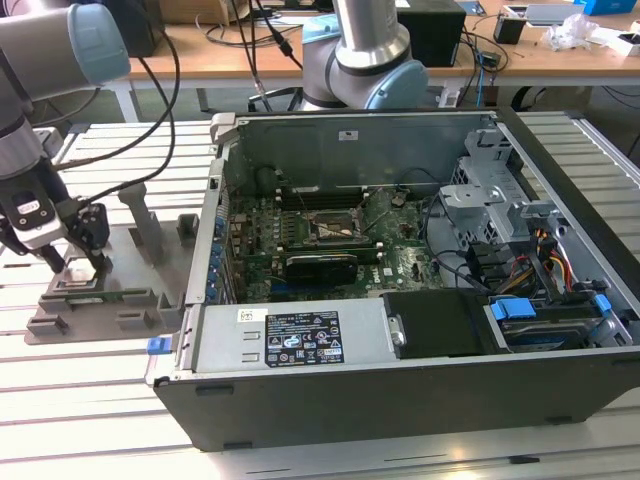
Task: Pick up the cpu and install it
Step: 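Pick up the cpu and move it towards the insertion slot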
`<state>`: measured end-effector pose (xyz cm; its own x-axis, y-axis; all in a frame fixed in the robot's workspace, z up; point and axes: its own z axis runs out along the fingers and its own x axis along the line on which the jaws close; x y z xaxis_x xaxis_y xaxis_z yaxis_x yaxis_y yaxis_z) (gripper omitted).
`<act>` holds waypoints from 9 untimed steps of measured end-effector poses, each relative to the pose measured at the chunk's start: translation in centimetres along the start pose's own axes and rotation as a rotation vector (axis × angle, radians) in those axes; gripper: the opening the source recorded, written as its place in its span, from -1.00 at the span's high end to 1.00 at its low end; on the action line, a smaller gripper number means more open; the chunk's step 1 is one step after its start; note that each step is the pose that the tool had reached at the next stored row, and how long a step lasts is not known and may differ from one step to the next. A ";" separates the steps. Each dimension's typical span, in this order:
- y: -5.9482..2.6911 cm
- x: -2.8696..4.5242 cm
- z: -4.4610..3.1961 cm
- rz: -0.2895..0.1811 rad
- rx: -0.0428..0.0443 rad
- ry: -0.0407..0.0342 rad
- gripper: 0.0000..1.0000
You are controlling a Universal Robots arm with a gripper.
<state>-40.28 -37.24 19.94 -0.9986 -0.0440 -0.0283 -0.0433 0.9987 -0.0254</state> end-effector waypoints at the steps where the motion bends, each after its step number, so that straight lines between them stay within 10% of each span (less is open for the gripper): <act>1: -0.02 -0.01 0.10 0.000 0.0000 0.0000 -0.20; 9: -0.11 0.08 0.80 -0.004 -0.0002 -0.0003 -0.20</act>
<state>-40.33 -37.37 19.14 -0.9984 -0.0481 -0.0285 -0.0474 0.9986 -0.0253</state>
